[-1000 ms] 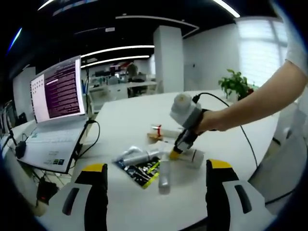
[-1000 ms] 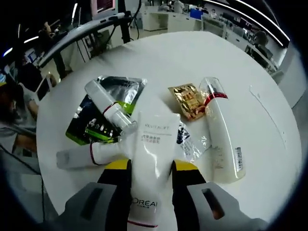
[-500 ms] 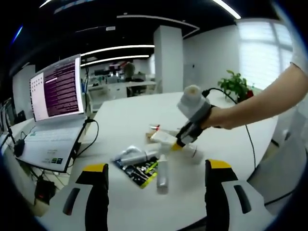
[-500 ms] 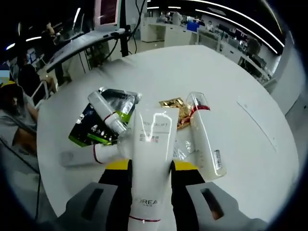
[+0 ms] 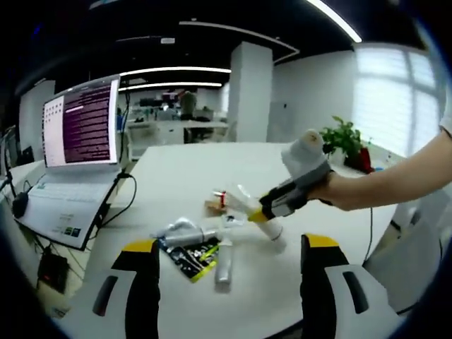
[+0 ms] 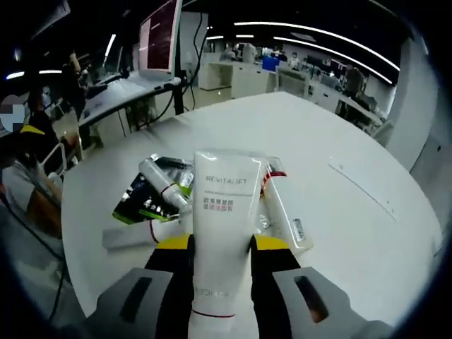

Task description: Arrange the skincare products in the storage area until every visible bottle or jar stands upright without overlapping.

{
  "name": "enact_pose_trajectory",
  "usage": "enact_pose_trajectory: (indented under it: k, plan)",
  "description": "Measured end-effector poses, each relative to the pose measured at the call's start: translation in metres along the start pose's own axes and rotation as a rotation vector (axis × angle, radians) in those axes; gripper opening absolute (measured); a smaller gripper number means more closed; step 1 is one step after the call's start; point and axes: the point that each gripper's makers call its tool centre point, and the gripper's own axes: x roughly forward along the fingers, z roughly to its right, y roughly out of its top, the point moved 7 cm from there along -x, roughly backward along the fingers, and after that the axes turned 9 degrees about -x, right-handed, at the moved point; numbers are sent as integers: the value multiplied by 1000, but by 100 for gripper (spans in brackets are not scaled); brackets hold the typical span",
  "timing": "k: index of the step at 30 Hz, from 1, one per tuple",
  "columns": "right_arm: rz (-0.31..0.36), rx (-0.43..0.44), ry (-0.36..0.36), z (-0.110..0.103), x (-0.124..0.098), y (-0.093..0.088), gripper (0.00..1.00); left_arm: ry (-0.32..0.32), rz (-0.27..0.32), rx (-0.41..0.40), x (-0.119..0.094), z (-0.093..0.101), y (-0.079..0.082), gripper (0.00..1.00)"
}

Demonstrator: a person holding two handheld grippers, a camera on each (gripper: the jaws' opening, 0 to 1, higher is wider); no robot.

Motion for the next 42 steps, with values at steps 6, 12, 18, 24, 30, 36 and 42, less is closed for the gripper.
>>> enact_pose_trajectory:
  k: [6,12,18,24,30,36,42]
  plan:
    - [52,-7,-16,-4,-15,0,30,-30,4,7,6,10,7,75]
    - [130,-39,-27,-9,-32,-4,30,-67,15,-6,15,20,14,74]
    - [165,-56,-34,-15,-47,-4,30,-113,57,-29,30,33,32,72]
    - [187,-66,-46,-21,-56,-7,30,-158,40,8,55,45,32,68]
    - [204,-93,-45,-31,-69,-8,30,-199,14,-30,80,52,27,59]
    - [217,-130,-45,-37,-79,-6,30,-214,-17,-42,95,52,22,51]
    - [232,-134,-47,-42,-86,-4,30,-239,-32,-38,101,56,19,41]
